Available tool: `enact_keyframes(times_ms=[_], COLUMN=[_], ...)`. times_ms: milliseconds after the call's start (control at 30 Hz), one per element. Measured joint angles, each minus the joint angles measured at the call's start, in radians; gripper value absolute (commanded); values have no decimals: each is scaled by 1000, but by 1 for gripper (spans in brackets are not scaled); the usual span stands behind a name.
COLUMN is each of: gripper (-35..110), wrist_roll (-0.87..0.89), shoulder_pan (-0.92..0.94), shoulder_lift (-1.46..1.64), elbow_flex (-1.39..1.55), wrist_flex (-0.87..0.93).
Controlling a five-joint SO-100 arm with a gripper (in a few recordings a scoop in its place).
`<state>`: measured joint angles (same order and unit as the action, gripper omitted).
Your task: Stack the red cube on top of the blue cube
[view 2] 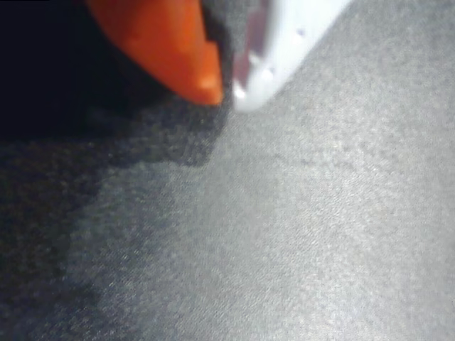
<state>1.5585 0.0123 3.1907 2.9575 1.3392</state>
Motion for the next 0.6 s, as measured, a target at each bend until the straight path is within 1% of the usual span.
enact_keyframes(times_ms=[467,600], gripper=[0,0], wrist_roll=[-21,-23], shoulder_pan=[0,-15], shoulder_lift=[0,-2], elbow_flex=[0,-55], wrist_flex=[2,35])
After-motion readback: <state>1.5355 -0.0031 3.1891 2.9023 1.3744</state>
